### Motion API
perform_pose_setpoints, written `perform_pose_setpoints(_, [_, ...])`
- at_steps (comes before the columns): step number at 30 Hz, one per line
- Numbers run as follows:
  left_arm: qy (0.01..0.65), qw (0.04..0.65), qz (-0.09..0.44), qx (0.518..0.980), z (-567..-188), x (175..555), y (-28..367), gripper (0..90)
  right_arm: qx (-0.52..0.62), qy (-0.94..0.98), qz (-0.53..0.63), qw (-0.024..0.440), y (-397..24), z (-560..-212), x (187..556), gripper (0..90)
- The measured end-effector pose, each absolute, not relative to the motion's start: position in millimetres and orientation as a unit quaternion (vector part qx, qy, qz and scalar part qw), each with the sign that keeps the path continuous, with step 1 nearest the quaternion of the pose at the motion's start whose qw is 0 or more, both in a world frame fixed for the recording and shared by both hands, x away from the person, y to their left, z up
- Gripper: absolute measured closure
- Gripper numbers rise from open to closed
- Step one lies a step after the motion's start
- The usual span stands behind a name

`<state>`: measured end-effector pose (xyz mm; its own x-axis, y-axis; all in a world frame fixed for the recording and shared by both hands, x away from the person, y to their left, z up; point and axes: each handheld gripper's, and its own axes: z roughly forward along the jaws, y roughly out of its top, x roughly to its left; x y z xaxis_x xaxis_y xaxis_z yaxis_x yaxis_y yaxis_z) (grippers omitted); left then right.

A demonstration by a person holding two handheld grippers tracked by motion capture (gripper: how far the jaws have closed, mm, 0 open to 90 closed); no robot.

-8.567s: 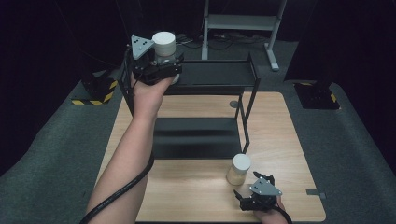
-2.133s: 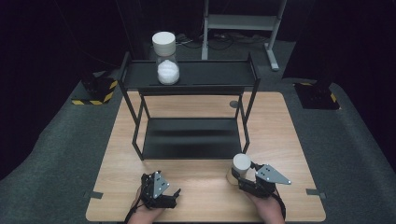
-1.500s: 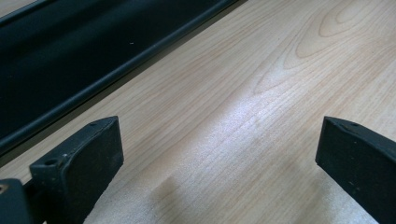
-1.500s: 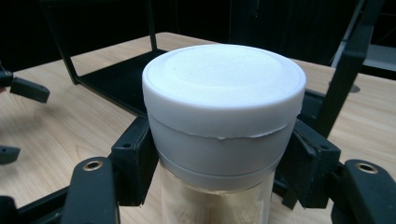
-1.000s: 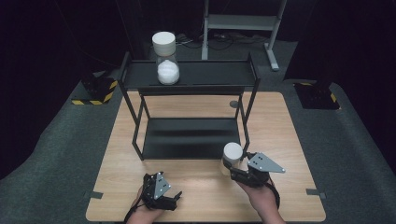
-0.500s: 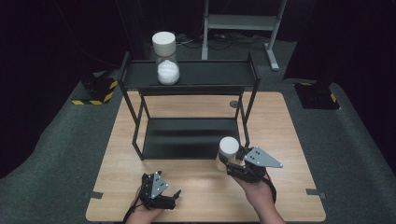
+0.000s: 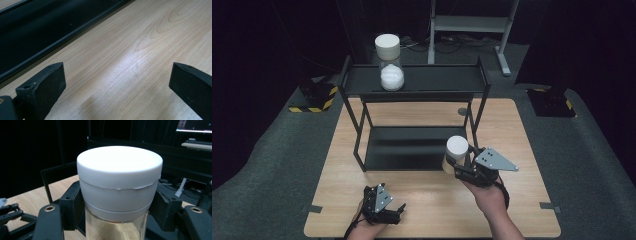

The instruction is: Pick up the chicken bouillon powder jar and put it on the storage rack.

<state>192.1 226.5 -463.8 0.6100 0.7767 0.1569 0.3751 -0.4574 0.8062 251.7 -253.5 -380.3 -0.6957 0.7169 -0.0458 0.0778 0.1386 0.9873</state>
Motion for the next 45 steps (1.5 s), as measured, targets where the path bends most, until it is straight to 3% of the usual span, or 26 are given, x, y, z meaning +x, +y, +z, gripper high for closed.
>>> perform_pose_setpoints(45, [0.353, 0.381, 0.267, 0.812, -464.4, 189.8, 226.1, 1.1, 0.266, 0.671, 0.63, 0.285, -239.5, -306.0, 277.4, 34.0])
